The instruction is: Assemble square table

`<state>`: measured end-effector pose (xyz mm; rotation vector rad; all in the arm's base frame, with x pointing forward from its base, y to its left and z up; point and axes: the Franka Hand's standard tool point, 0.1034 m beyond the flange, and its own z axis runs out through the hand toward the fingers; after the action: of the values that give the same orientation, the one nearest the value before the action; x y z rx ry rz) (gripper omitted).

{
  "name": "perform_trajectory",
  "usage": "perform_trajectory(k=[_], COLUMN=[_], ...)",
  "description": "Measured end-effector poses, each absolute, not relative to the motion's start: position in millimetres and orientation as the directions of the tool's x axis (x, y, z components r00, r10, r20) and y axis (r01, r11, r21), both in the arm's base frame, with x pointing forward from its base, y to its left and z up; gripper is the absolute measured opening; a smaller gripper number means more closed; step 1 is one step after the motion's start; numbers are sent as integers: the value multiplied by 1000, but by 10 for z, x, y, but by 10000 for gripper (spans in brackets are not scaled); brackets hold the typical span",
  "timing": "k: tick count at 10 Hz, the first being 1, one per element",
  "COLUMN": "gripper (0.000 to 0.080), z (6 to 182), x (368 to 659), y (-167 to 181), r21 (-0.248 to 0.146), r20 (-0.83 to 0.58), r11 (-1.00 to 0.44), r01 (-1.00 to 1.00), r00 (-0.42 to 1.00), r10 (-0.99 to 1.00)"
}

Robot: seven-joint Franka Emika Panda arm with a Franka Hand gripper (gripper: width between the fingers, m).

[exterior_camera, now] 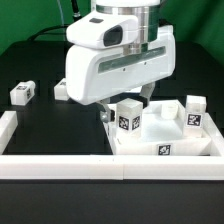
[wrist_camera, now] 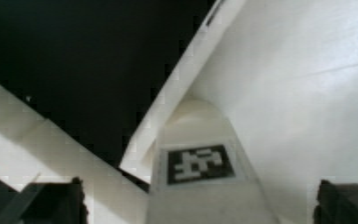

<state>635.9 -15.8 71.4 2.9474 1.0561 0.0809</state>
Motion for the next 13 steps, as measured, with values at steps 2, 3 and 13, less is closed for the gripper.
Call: perform_trajectory(k=[2, 3, 13], gripper=[466, 288, 291], z=[712, 710, 705], x=[6358, 6357, 6366], y=[-158, -159, -124], r21=[26, 26, -23], r20=[45, 45, 57], r11=[-773, -773, -999], r01=[634, 634, -30], r00=[771, 771, 998], r10=[635, 635, -31])
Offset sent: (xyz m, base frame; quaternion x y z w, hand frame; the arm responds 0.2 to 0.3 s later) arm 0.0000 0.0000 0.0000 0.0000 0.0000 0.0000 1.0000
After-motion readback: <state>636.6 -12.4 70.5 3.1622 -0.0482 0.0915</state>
